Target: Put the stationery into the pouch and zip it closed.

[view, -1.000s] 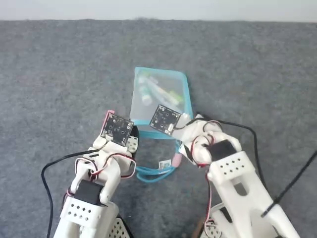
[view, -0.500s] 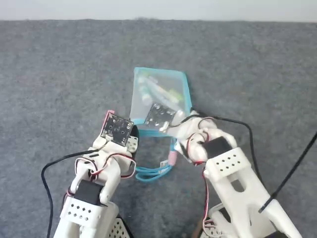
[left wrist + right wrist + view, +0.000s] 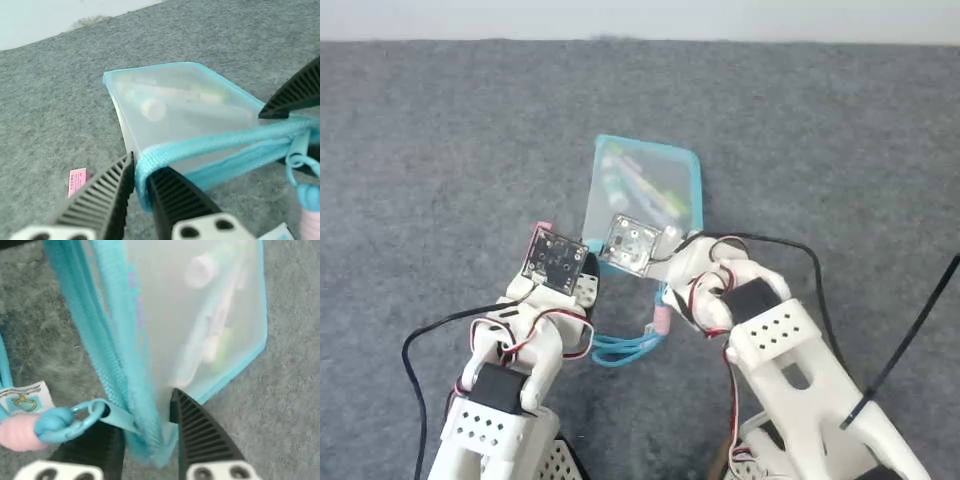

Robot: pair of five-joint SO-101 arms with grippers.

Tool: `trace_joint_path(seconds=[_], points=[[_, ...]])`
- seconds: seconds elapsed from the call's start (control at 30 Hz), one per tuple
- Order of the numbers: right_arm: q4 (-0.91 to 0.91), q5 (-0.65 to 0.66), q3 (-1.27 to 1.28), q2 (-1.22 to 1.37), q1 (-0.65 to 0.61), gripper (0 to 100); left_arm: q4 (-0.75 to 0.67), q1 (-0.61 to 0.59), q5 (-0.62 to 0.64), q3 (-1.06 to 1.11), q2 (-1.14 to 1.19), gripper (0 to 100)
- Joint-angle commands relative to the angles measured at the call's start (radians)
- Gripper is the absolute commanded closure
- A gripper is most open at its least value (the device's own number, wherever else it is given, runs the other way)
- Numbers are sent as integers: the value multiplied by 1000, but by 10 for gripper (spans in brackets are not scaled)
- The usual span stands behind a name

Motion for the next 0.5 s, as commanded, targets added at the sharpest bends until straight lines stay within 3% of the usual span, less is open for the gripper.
trace_joint_path(seconds=[0.0, 0.23, 0.47], points=[[-13, -71, -75, -5, 65, 991, 0, 5, 15, -65, -14, 988], [137, -258, -224, -5, 102, 993, 64, -55, 18, -153, -17, 848], [191, -324, -321, 22, 96, 993, 183, -129, 21, -278, -17, 846]])
